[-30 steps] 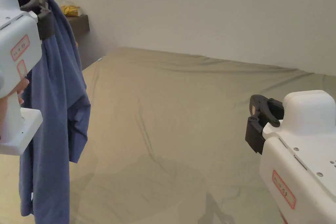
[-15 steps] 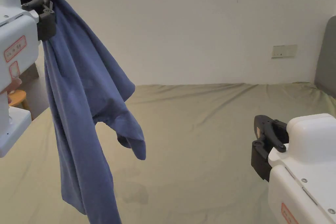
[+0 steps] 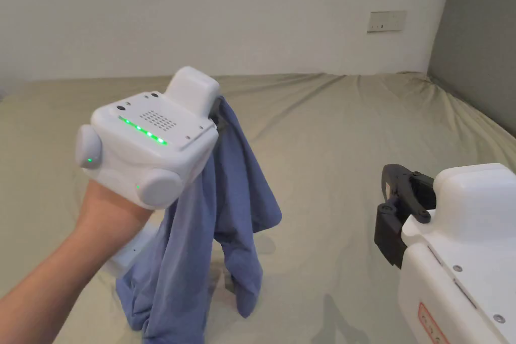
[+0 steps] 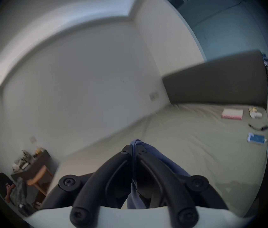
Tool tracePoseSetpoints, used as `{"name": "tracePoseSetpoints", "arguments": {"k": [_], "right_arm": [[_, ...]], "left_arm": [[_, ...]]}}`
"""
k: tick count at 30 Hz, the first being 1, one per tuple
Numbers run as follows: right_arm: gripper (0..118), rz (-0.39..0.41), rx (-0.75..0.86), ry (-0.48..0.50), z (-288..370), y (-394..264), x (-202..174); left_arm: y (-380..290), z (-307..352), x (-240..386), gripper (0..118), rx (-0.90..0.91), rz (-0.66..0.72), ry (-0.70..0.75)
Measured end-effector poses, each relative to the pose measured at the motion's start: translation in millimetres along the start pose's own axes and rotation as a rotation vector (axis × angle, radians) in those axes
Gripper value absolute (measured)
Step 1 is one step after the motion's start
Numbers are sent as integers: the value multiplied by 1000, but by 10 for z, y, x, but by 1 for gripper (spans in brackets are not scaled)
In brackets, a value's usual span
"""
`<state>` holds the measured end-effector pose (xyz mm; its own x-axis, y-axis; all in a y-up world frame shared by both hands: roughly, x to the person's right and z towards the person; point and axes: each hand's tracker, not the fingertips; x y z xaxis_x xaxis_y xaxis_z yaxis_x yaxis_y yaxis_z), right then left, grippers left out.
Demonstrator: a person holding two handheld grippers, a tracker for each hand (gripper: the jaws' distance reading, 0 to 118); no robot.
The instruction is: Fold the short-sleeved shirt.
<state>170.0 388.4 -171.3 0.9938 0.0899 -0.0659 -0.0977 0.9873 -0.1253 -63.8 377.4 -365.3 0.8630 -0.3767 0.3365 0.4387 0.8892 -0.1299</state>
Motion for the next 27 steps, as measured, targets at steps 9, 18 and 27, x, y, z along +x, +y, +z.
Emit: {"name": "tracePoseSetpoints", "arguments": {"k": [9, 18, 27], "right_arm": [[1, -7, -135, -31, -461, -436, 225], [1, -8, -185, -21, -541, -530, 217], [1, 54, -102, 42, -290, -110, -91]], "left_arm": [[-1863, -1044, 1247, 0, -594, 77, -208], [-1829, -663, 1106, 45, -561, 259, -200], [-939, 991, 176, 100, -98, 473, 69]]}}
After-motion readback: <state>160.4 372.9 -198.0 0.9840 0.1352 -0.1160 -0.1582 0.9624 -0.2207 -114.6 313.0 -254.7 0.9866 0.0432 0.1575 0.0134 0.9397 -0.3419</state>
